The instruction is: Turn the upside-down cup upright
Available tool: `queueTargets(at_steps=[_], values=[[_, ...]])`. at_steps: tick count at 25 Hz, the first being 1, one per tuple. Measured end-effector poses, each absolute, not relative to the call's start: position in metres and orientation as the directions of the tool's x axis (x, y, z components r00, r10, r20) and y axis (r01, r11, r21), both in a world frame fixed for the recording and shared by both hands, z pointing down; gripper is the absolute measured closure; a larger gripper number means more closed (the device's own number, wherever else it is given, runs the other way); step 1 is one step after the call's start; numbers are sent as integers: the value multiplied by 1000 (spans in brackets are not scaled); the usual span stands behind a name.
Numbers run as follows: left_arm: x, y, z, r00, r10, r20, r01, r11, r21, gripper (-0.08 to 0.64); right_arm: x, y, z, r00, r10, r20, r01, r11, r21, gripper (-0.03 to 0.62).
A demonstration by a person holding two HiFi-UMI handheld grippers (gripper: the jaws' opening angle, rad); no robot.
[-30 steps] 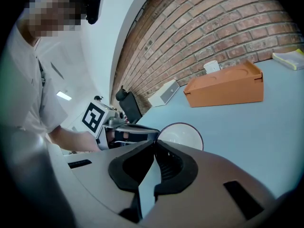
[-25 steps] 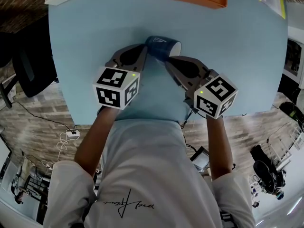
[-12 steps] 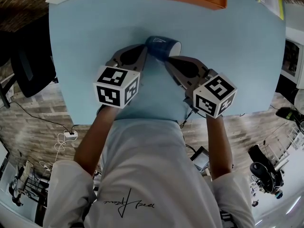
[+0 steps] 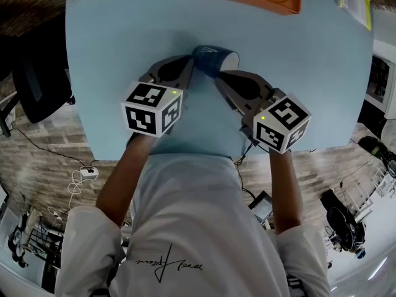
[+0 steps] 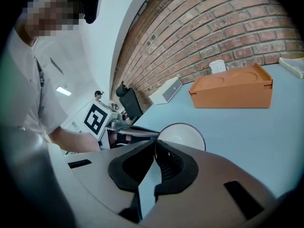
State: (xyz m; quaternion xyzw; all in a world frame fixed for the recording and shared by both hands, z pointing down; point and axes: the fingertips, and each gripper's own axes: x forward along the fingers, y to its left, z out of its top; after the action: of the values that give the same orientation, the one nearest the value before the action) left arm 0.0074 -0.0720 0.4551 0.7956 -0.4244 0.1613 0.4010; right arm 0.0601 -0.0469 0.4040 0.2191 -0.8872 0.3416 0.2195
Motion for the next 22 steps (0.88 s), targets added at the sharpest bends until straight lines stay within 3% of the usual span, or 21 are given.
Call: queueTargets(at_steps=[22], values=[[0,-71,463,592,-534,603,-799,-293,525,551,49,-50,402,-820,-233,523,-525,671,-524,569]])
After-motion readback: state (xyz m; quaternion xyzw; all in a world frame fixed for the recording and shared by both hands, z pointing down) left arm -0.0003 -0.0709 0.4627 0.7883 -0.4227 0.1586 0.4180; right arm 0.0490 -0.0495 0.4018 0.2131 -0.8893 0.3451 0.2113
